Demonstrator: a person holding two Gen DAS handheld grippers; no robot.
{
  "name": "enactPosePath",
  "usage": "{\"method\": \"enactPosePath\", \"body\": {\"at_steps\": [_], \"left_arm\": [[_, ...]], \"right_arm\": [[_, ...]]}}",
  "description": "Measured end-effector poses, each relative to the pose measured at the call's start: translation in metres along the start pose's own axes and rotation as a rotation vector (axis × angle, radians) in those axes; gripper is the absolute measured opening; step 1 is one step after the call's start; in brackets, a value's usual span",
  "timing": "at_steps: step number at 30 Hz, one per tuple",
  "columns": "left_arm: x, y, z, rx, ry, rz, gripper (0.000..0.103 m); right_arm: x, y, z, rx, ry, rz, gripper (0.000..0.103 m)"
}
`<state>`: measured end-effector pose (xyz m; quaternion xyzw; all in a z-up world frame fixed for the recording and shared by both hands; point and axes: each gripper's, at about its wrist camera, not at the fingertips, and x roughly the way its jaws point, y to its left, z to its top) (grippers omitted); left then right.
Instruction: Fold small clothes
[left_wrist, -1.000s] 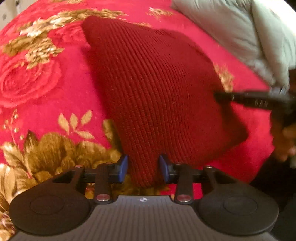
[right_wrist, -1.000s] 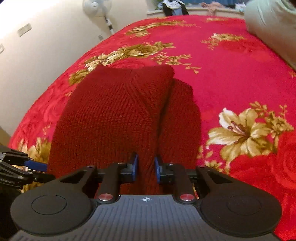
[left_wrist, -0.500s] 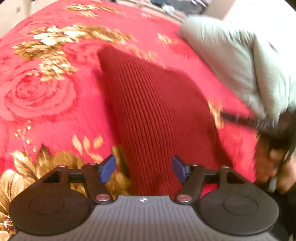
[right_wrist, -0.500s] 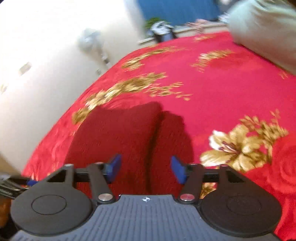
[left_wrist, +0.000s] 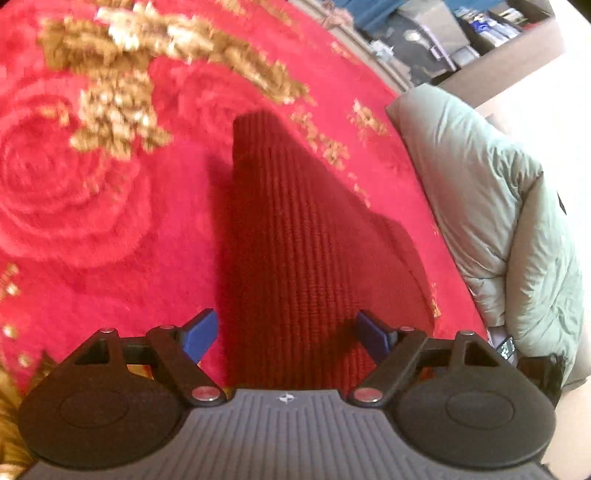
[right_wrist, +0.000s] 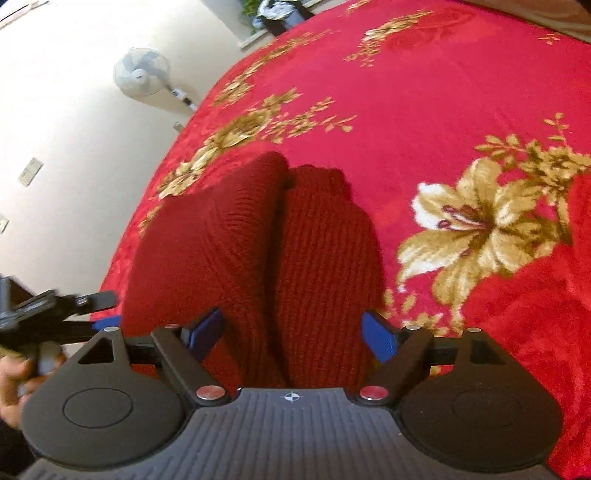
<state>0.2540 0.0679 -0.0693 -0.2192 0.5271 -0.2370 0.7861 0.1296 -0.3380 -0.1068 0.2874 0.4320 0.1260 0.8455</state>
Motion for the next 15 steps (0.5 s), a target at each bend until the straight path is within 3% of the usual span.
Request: {"method": "enactPosePath", "body": {"at_steps": [2,5,15], "left_arm": [[0.008,-0.001,0.004,0.003,0.003,-0.005,0.097],[0.021,-0.004,0.008,0.039,0.014,-0.014,0.1],[0.069,0.002,0.02,-0.022,0.058,-0.11,0.102]], "right_arm": [[0.008,0.004,-0.003,-0.052,0.033,-0.034,0.092],[0.02,0.006,-0.008,-0.076,0.089,-0.047,0.093],[0.029,0.007,-0.017,-0.057,0.078,-0.044,0.091]]}}
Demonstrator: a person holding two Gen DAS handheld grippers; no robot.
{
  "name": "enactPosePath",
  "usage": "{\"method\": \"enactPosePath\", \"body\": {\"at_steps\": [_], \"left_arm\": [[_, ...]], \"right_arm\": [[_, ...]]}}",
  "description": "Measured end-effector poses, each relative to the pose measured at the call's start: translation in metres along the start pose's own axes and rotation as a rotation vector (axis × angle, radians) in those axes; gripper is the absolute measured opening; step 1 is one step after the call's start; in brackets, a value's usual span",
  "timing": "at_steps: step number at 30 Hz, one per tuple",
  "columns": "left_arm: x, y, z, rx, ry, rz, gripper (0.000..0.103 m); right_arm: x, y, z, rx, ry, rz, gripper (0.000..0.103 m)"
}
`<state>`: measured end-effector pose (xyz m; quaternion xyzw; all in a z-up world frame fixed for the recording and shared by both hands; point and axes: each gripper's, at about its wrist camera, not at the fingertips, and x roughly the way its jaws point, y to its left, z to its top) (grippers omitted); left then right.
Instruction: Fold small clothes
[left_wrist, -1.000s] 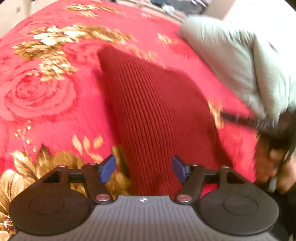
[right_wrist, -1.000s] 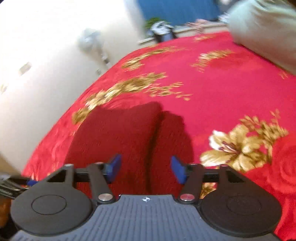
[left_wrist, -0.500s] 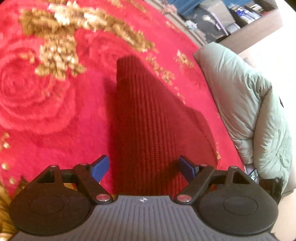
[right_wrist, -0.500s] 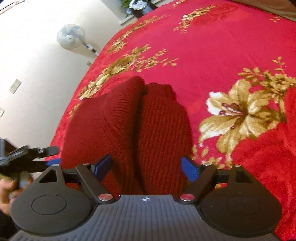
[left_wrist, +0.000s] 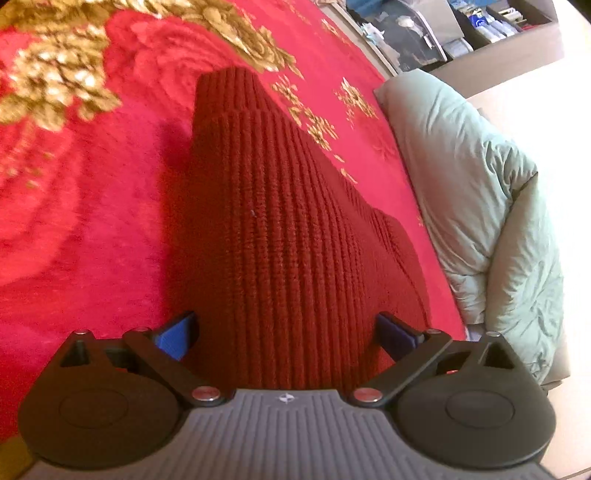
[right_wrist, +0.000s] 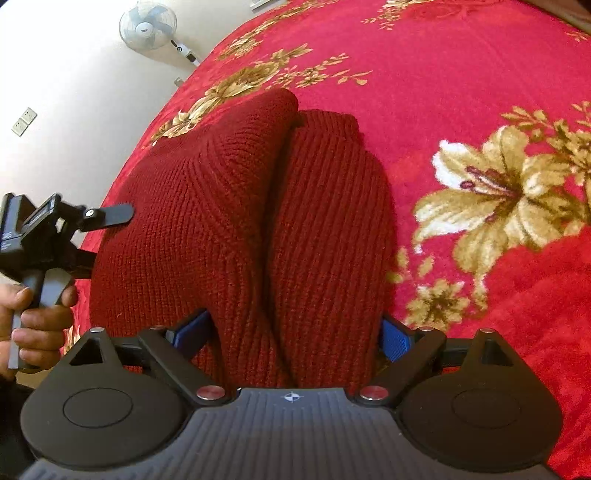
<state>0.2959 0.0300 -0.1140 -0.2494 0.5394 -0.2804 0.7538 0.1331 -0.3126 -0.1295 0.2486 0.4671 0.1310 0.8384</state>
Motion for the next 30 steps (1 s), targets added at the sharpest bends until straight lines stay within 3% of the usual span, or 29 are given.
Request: {"method": "enactPosePath", "body": {"at_steps": [3,7,9,11,14,19,22,30], "left_arm": [[0.016,0.0,0.003,0.002,-0.003,-0.003,0.103],[0.026,-0.005,0.006,0.009,-0.019,0.016,0.103],[0.026,-0.009,0.008,0.019,-0.026,0.036,0.098],[0.022,-0.016,0.007,0.043,-0.051,0.06,0.085],[0.011,-0.035,0.005,0.122,-0.091,0.093,0.073],[-0.018,-0.066,0.0,0.263,-0.171,0.119,0.07],[-0.044,-0.076,0.003,0.34,-0.247,0.135,0.07],[-0.121,-0.039,0.03,0.299,-0.407,0.166,0.071]], "right_arm": [[-0.002,-0.003,-0.003,0.015,-0.02,0.009,0.085],[-0.007,-0.002,-0.007,0.015,-0.06,0.021,0.068],[-0.011,0.0,-0.01,-0.001,-0.084,0.026,0.058],[-0.015,0.005,-0.012,-0.026,-0.108,0.023,0.051],[-0.02,0.013,-0.015,-0.042,-0.14,0.014,0.046],[-0.024,0.03,-0.014,-0.094,-0.184,0.01,0.042],[-0.024,0.054,-0.005,-0.203,-0.232,-0.001,0.041],[0.006,0.122,0.03,-0.284,-0.314,0.083,0.04]]}}
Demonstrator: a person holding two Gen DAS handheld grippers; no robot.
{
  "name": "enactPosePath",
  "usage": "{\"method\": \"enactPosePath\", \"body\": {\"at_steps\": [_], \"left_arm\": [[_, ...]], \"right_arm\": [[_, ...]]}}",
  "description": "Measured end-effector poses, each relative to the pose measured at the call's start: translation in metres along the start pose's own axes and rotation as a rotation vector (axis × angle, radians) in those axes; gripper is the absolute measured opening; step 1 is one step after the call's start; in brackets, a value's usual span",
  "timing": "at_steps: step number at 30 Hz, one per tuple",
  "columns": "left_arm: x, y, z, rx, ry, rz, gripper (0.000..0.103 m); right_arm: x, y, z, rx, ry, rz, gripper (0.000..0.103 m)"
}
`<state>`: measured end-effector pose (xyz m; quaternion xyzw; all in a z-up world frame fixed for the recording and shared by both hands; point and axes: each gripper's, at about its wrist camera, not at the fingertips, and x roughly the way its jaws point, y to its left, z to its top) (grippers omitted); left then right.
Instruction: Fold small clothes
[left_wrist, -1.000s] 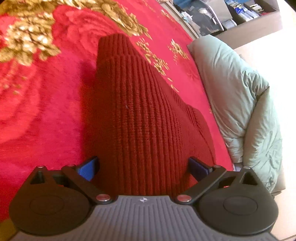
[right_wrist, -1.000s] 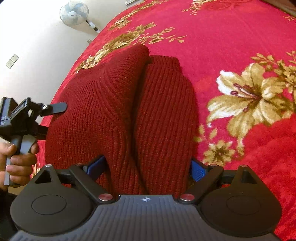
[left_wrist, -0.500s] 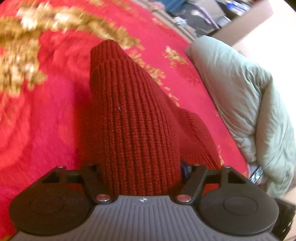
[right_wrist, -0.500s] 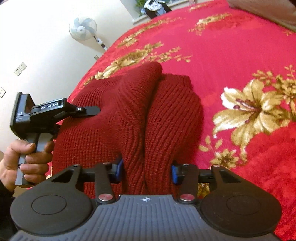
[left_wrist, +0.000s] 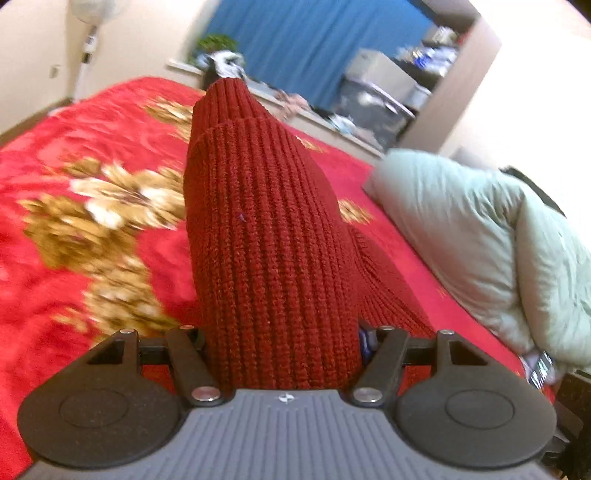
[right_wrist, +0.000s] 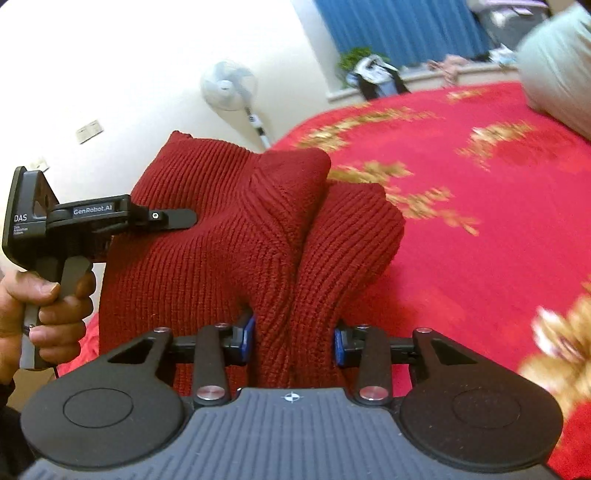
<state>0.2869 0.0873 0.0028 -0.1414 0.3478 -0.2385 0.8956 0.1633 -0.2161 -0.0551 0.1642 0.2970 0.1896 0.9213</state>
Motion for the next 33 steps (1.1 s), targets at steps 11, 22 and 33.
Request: {"method": "enactPosePath", "body": {"at_steps": [11,22,33], "left_arm": [[0.025,0.083,-0.011,-0.024,0.163,0.261,0.09],[-0.007,0.071,-0.018,0.009,0.145,0.282,0.094],[-0.028,0.066,-0.046,0.002,0.188,0.225,0.096]], "right_arm": [[0.098,0.028,-0.009,-0.03,0.211,-0.062,0.04],[0.062,0.028,-0.015,0.019,0.243,-0.097,0.064],[0.049,0.028,-0.04,0.056,0.285,-0.109,0.026]]}}
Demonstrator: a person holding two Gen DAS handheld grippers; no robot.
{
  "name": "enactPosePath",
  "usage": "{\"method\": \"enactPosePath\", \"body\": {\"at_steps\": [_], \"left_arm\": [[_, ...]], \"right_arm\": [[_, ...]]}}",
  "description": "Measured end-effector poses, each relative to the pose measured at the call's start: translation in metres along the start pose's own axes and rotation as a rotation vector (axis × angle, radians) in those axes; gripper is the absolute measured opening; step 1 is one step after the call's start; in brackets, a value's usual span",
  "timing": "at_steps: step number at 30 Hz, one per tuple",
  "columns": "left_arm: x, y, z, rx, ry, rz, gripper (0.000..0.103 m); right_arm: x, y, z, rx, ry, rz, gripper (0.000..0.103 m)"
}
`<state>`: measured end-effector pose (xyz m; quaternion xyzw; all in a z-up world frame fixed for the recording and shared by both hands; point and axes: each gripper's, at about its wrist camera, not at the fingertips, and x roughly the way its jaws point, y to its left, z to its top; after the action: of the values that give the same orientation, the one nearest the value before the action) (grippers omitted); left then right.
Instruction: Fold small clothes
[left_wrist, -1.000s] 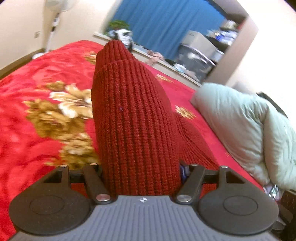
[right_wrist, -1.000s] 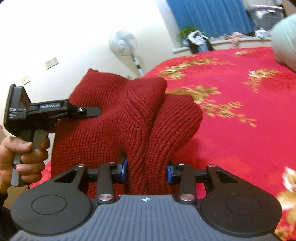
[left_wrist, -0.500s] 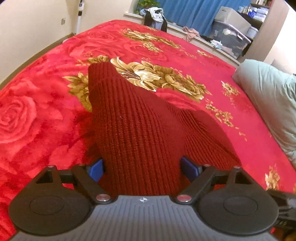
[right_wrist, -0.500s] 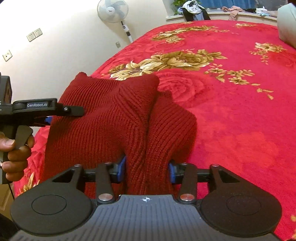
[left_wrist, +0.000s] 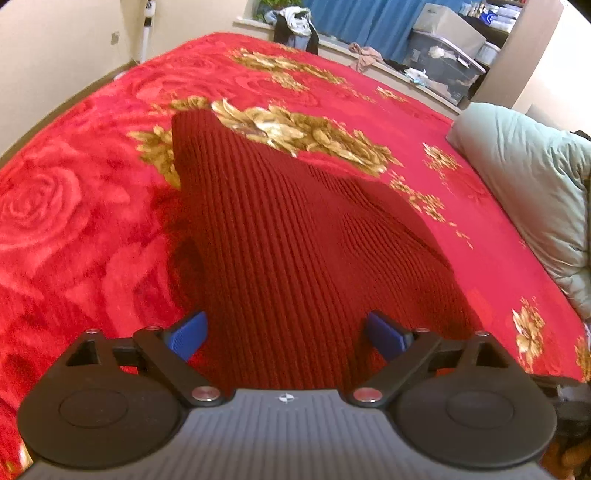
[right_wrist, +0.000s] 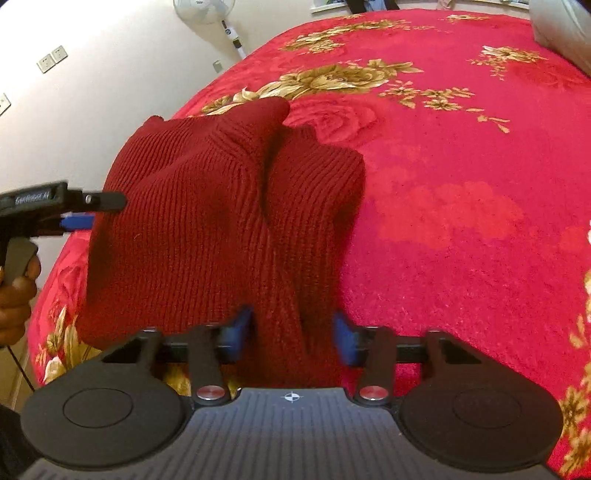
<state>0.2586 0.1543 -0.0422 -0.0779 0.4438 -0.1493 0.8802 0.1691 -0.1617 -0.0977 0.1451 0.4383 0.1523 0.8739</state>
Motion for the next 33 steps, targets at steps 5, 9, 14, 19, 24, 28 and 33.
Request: {"method": "enactPosePath", "body": {"at_steps": [5,9,14,19,24,28,33], "left_arm": [[-0.002,-0.006,-0.016,0.032,0.023,-0.016,0.096],[-0.001,-0.008,-0.021,0.033,0.028,-0.036,0.094],[0.006,-0.008,-0.025,0.046,0.08,-0.02,0.093],[-0.009,-0.006,-0.031,0.075,0.1,-0.05,0.089],[0.0,0.004,-0.042,0.089,0.156,-0.072,0.058],[-0.012,0.017,-0.042,0.049,0.139,-0.102,0.028],[-0.002,0.049,-0.05,-0.032,0.185,-0.112,0.034]], "right_arm": [[-0.046,0.008,0.025,-0.025,-0.158,0.05,0.016],[-0.052,0.007,0.035,-0.045,-0.17,-0.004,0.016],[-0.005,-0.007,0.015,-0.017,-0.026,-0.103,0.017],[-0.012,-0.001,0.011,-0.025,-0.035,-0.083,0.04],[-0.007,-0.008,0.008,-0.038,0.005,-0.06,0.044],[-0.012,0.003,0.01,-0.054,-0.027,-0.032,0.017],[-0.012,0.008,0.003,-0.09,-0.016,-0.006,0.017]]}}
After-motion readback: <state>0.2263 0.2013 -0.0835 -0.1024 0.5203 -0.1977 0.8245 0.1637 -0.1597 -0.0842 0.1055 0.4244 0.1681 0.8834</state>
